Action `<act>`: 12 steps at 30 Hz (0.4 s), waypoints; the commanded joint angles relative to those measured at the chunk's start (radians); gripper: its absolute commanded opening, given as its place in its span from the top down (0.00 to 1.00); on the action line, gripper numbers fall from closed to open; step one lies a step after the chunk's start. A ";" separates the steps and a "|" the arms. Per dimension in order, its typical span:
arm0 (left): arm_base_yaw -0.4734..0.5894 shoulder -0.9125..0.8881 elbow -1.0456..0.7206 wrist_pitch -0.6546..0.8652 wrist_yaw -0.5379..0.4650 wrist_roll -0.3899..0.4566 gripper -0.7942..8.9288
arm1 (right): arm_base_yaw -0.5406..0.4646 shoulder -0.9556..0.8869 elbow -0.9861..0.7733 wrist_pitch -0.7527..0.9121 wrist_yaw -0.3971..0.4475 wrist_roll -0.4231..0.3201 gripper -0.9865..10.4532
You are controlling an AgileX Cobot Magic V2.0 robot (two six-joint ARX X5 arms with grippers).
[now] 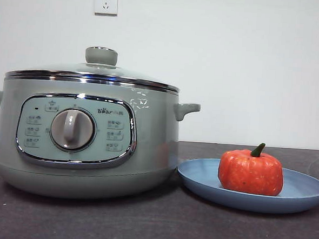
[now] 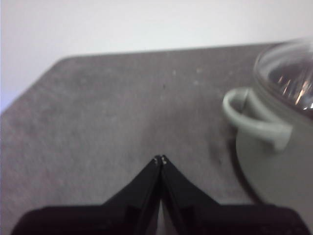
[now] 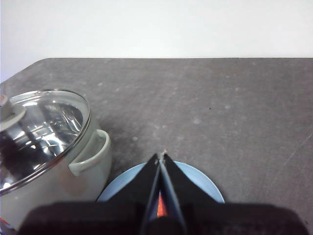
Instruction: Take the pumpkin out from the steamer,put the pumpkin in the blue plate,close the lid
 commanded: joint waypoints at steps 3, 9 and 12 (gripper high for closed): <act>0.005 -0.007 -0.068 0.043 0.007 -0.022 0.92 | 0.000 -0.001 -0.007 -0.017 0.003 0.009 0.93; 0.006 -0.021 -0.081 0.004 0.013 -0.044 0.92 | 0.000 -0.001 -0.007 -0.038 0.003 0.009 0.93; 0.010 -0.072 -0.081 0.007 0.018 -0.056 0.92 | 0.000 -0.001 -0.007 -0.038 0.003 0.009 0.93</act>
